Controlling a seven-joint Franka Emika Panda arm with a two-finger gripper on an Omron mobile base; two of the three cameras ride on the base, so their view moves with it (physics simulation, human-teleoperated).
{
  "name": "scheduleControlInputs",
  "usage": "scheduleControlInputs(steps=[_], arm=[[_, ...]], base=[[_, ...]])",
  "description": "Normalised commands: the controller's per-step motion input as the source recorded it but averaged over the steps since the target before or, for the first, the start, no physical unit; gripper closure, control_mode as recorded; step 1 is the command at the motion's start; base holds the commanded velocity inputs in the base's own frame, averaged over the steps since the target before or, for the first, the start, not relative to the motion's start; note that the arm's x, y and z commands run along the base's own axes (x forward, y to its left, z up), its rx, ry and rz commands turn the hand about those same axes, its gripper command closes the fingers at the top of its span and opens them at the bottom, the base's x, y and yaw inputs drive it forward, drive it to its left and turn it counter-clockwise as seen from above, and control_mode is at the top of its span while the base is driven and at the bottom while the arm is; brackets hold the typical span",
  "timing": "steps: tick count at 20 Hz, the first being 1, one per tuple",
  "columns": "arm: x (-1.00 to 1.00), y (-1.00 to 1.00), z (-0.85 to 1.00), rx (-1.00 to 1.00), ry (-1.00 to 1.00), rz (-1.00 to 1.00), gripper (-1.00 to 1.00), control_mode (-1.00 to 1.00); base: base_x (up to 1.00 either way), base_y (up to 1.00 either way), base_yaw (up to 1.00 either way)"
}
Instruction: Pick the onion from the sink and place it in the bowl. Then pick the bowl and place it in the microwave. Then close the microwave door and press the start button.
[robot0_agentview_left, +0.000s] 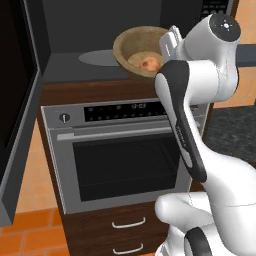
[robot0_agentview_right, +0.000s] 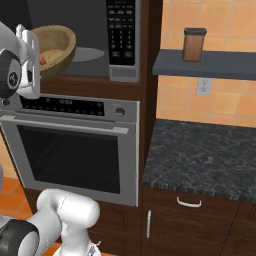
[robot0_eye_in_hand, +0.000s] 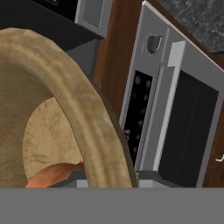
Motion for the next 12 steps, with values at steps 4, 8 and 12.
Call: scheduleControlInputs(steps=[4, 8, 12], arm=[[0.71, 0.0, 0.0, 0.0, 0.03, 0.0, 1.0, -1.0], [0.74, 0.0, 0.0, 0.0, 0.01, 0.0, 1.0, -1.0], [0.69, 0.02, 0.08, 0.0, 0.04, 0.0, 1.0, -1.0]], base=[[0.0, 0.0, 0.0], [0.0, 0.0, 0.0], [0.0, 0.0, 0.0]])
